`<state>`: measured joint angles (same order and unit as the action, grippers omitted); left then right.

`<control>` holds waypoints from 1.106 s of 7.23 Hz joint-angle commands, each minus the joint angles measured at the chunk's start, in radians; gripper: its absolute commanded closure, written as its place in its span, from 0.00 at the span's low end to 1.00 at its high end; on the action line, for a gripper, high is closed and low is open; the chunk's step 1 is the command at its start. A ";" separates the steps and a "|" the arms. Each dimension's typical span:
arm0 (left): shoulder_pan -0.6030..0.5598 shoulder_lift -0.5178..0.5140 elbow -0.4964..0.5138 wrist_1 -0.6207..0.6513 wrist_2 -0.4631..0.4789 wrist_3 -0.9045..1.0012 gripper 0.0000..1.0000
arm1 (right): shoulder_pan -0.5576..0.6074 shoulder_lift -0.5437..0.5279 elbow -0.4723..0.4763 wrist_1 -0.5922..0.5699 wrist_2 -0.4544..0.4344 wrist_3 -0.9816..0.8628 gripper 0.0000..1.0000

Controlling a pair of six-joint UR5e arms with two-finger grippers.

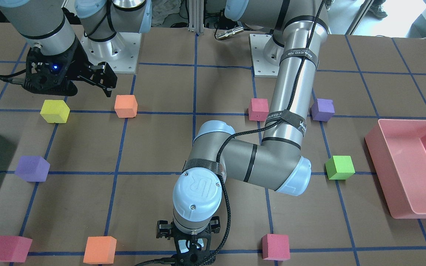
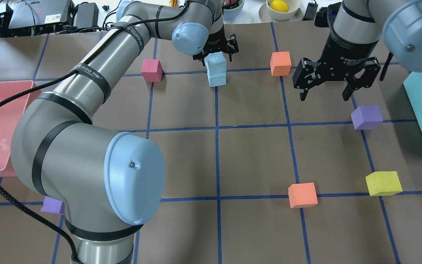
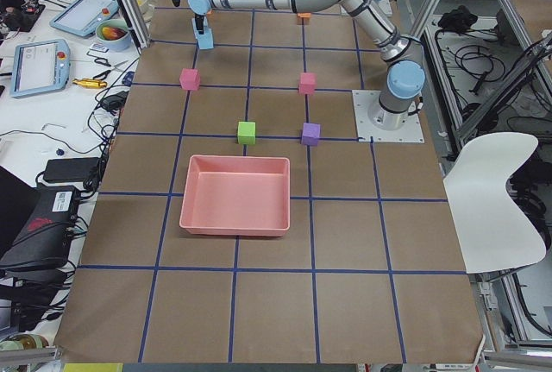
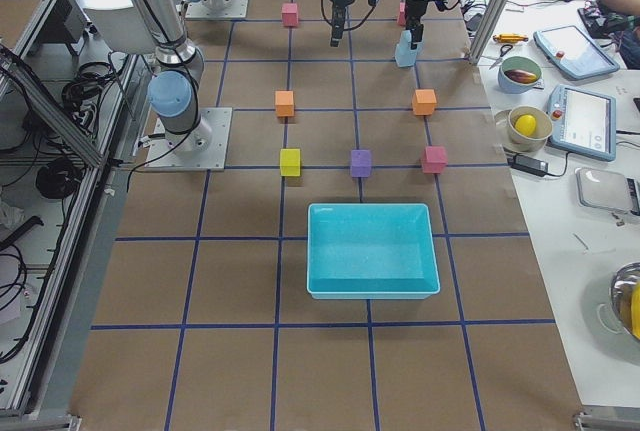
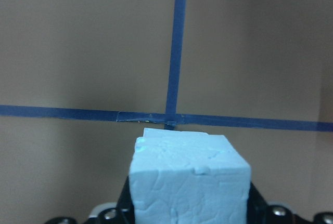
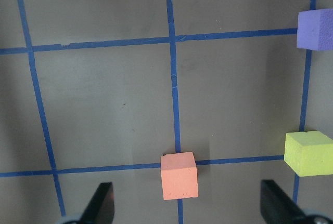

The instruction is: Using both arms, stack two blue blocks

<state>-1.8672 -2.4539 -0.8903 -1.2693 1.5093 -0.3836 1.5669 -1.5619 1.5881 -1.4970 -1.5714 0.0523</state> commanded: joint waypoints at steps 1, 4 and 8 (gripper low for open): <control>-0.015 0.067 0.005 -0.031 -0.011 0.000 0.00 | -0.001 -0.010 -0.002 -0.002 0.001 0.004 0.00; 0.055 0.261 -0.010 -0.339 0.066 0.238 0.00 | 0.001 -0.015 0.000 -0.002 0.001 -0.003 0.00; 0.178 0.591 -0.268 -0.564 0.077 0.440 0.06 | -0.001 -0.014 -0.002 -0.003 0.001 -0.003 0.00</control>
<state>-1.7309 -1.9801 -1.0344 -1.8039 1.5884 0.0159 1.5675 -1.5750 1.5878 -1.5000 -1.5708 0.0491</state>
